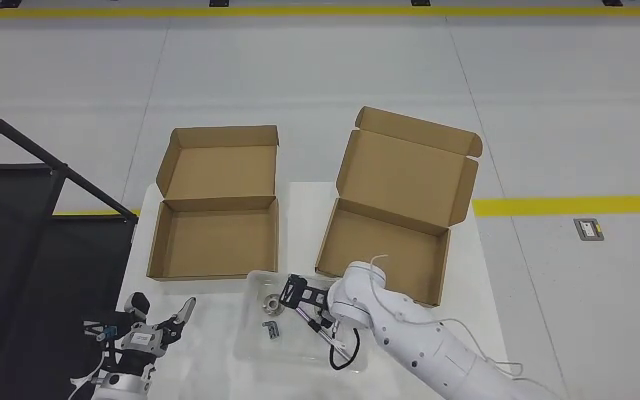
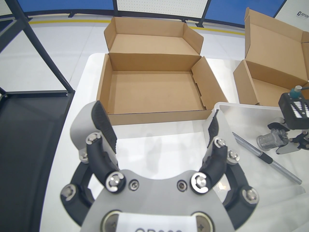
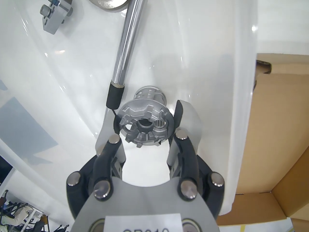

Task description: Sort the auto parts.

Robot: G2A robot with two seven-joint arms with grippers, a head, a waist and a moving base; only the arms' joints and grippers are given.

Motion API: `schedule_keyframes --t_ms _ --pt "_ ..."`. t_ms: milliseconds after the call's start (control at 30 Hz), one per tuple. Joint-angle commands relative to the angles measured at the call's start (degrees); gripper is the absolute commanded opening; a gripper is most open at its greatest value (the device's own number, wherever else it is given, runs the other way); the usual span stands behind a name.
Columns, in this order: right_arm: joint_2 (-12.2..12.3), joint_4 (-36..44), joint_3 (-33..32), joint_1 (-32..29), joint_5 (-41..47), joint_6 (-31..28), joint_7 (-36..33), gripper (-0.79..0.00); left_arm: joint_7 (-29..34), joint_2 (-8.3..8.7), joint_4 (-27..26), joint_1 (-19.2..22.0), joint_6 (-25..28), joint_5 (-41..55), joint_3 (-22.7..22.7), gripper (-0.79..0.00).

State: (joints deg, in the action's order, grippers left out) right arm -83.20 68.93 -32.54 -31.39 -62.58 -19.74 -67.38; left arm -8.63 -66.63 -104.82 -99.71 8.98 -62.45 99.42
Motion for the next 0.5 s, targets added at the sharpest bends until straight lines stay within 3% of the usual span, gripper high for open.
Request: schedule_keyframes --t_ms 0,300,467 --pt "0.15 0.6 -0.48 -0.33 -0.15 -0.28 0.16 -0.785 0.0 0.0 0.0 0.0 0.0 0.0 0.0 0.0" --pt "2.34 13.56 -4.64 -3.35 -4.21 -4.99 1.49 -0.785 0.0 0.0 0.0 0.0 0.0 0.0 0.0 0.0" --pt "3.79 23.43 -9.31 -5.38 -6.48 -4.67 1.12 -0.785 0.0 0.0 0.0 0.0 0.0 0.0 0.0 0.0"
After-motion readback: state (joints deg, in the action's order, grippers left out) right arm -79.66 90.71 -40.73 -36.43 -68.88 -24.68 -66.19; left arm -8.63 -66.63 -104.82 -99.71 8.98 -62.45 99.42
